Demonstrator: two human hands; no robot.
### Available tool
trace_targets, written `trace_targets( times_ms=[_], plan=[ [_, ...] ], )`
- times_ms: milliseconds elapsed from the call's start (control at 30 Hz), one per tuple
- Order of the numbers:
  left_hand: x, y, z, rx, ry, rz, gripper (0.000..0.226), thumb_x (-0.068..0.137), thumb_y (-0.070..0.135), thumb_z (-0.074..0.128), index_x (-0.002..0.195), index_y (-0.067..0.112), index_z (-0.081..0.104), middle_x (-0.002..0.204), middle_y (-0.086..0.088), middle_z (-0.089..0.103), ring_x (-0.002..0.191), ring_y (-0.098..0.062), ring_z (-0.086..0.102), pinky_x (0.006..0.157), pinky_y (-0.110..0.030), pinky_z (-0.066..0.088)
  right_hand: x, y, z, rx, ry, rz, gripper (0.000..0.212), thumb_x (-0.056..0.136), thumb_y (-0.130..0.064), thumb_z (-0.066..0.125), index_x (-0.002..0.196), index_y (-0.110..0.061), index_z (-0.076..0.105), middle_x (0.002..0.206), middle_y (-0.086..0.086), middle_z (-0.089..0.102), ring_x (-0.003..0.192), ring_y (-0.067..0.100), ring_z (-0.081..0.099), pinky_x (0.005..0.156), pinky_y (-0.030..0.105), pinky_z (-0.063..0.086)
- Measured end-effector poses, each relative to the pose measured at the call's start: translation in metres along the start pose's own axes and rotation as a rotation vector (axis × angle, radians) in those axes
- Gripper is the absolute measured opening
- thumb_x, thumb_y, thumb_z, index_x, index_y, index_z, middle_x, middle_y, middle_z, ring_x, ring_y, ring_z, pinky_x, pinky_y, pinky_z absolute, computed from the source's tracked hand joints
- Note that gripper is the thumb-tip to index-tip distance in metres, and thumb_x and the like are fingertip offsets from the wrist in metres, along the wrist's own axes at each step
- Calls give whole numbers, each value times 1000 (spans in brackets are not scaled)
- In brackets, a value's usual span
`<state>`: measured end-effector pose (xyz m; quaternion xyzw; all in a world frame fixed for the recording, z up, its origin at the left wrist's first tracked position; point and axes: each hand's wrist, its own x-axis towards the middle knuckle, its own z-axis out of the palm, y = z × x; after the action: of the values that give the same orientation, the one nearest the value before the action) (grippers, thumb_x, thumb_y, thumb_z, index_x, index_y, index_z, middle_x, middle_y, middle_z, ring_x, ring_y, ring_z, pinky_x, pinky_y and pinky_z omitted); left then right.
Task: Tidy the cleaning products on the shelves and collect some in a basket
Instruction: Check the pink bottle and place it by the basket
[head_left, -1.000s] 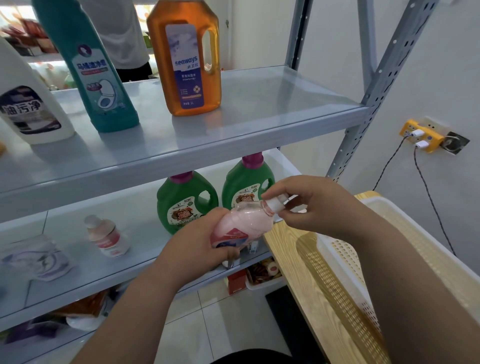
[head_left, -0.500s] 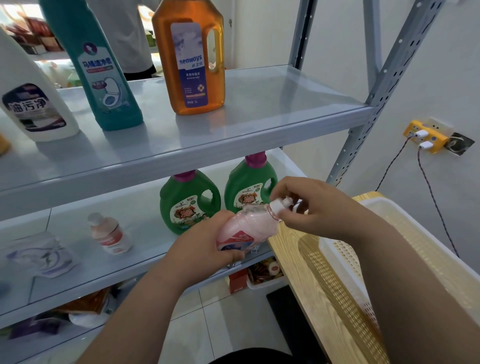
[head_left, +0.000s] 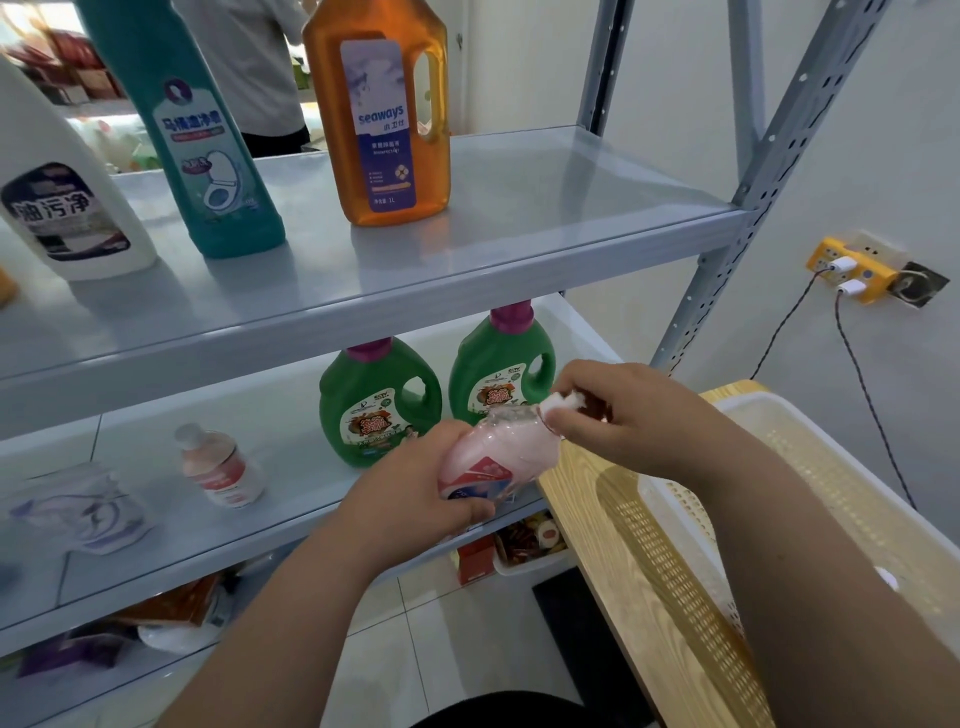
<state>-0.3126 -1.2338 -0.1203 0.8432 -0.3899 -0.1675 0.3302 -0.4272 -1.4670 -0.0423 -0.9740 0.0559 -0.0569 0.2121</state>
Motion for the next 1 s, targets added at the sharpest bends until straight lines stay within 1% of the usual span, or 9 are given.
trace_targets(
  times_ms=[67,167,267,333,400,467,533,667,1000],
  plan=[
    [0,0,0,9,-7,0,68,54,77,64,112,68,30,98,32,59,84,10,59,71,-24,58,1,-1,1,-72,4,29,67,86,-86,27,90,-28,61,73,-11,59,64,5,54,56,28,36],
    [0,0,1,-4,-9,-10,68,53,77,64,112,67,31,98,31,60,82,8,61,70,-23,59,0,1,4,91,-13,3,45,87,-73,42,108,-38,61,87,-15,63,75,4,60,61,25,44],
    [0,2,0,14,-9,0,67,53,77,63,111,68,29,97,33,58,82,12,58,70,-21,57,3,0,5,-41,24,26,63,82,-81,26,83,-27,59,69,-7,57,61,9,53,56,29,36],
    [0,2,1,13,-6,-5,68,53,77,63,111,68,30,97,33,58,83,12,59,70,-20,57,2,0,4,38,-8,58,67,80,-85,25,97,-31,61,76,-8,59,66,8,54,58,27,37],
    [0,1,0,7,-2,-14,68,54,76,64,112,67,31,98,31,60,83,10,61,69,-20,57,0,3,4,130,-56,24,44,88,-73,41,114,-42,57,91,-14,63,79,3,59,63,25,43],
    [0,1,0,17,-9,-9,67,58,73,69,112,66,32,99,30,60,83,9,61,70,-22,58,1,3,6,27,-49,13,33,94,-66,46,101,-36,58,83,-13,63,73,8,58,60,26,40],
    [-1,0,1,41,-32,4,66,64,65,78,112,64,32,98,29,60,84,7,60,73,-26,60,5,3,8,-75,-24,44,50,90,-76,38,89,-30,57,72,-9,60,66,7,55,56,27,36],
    [-1,0,3,-73,-42,-27,60,61,62,78,108,62,41,97,23,66,83,3,66,72,-31,62,1,4,8,18,-67,-37,30,97,-67,42,108,-41,54,75,-11,61,74,2,57,58,27,39],
    [-6,17,21,-96,51,-44,51,62,74,63,100,70,28,96,27,60,86,9,62,64,-15,54,15,-5,30,116,206,86,38,105,-48,33,82,-21,45,68,2,54,61,15,51,55,35,33]
  ],
)
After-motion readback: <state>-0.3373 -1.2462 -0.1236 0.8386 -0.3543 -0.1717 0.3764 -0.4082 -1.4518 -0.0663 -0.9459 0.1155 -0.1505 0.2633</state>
